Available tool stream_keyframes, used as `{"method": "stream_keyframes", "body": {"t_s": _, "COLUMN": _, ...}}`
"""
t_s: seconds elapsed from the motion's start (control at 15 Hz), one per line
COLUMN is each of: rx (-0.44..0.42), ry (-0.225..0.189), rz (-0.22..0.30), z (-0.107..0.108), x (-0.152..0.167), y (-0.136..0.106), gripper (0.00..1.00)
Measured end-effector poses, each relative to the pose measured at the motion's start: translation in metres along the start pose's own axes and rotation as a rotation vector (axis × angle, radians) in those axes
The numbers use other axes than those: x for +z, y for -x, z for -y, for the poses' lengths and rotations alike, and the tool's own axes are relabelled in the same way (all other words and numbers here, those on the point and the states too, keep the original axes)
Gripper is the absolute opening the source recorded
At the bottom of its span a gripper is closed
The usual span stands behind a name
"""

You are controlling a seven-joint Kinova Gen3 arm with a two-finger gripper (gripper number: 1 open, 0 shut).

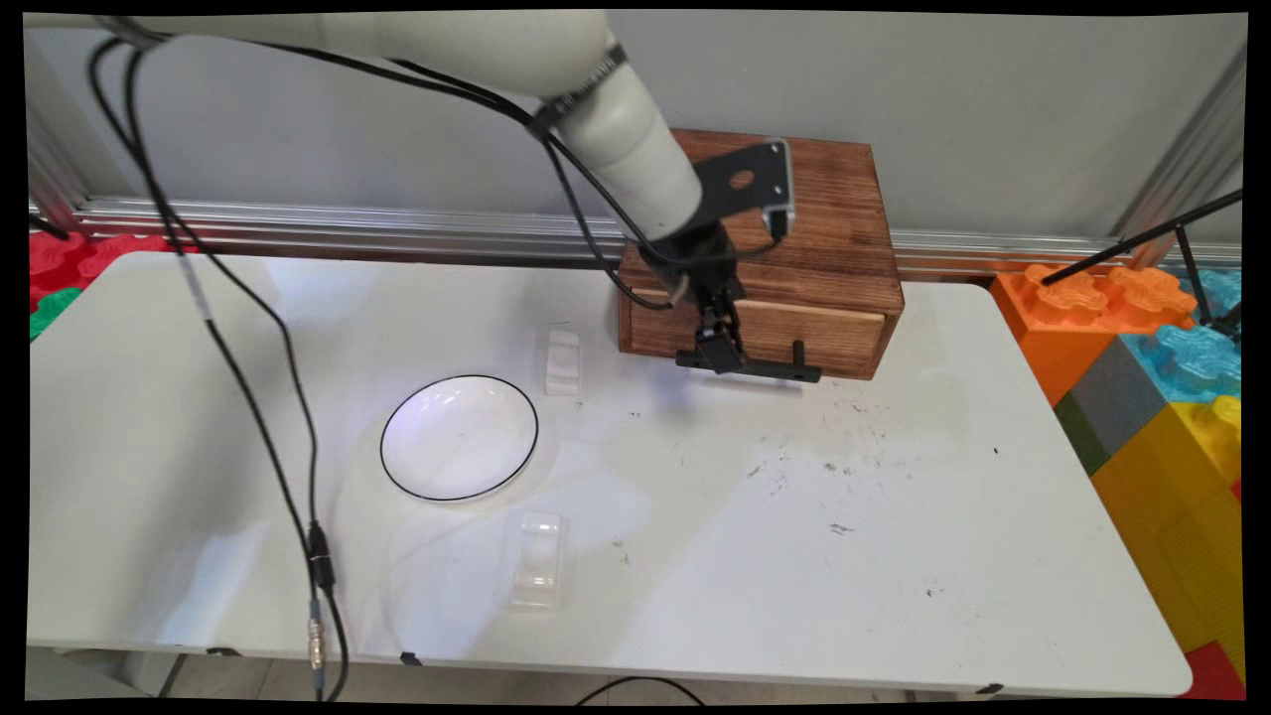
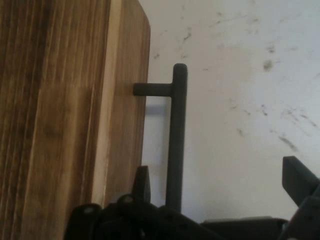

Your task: Open the drawer

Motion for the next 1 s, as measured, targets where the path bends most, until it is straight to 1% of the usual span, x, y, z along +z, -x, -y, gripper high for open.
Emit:
{"method": "stream_keyframes", "body": {"t_s": 0.47, "rx": 0.043, "ry": -0.006, "rz": 0.053, "z": -0.001, "x": 0.051, "y": -0.002, "gripper": 1.00}}
{"method": "stream_keyframes", "body": {"t_s": 1.0, "rx": 0.086, "ry": 0.002, "rz": 0.080, "z": -0.007, "x": 0.098, "y": 0.003, "gripper": 1.00}}
